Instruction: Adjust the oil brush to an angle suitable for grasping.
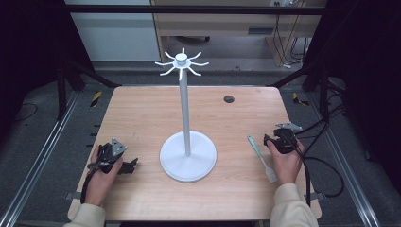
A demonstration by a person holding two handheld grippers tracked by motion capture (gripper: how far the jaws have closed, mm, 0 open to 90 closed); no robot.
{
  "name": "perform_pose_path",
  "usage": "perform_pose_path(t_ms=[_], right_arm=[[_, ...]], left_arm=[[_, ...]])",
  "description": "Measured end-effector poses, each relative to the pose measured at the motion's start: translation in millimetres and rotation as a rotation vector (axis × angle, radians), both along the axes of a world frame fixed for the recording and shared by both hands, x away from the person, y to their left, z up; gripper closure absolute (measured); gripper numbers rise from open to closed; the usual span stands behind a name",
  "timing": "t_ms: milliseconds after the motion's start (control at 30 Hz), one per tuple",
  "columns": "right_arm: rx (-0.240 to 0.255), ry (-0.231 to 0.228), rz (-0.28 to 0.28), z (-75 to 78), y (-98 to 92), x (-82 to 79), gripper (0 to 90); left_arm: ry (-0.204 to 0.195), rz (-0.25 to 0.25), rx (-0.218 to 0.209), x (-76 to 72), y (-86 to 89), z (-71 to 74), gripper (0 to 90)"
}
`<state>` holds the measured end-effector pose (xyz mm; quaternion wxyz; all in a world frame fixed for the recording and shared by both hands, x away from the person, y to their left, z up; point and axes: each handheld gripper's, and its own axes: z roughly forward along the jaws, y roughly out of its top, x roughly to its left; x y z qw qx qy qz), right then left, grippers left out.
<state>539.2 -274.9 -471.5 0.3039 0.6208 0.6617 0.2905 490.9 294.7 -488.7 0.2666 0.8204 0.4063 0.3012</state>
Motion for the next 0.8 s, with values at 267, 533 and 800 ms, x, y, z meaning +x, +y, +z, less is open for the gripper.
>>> perform_pose_path(t_ms=[267,533,800], right_arm=[[-0.043,0.033,0.075,-5.0,3.4,2.6,63.8],[-0.018,0.095,0.207,-7.0,15.0,-1.1,87.2],[-0.023,0.137,0.268,-12.9,23.6,0.7,90.0]], left_arm=[[-0.001,-0.002,-0.004,0.0,-0.5,-0.2,2.8],[-0.006,-0.002,-0.004,0.0,0.4,0.8,2.8],[-0.004,-0.003,-0.001,-0.1,0.0,0.7,2.8]])
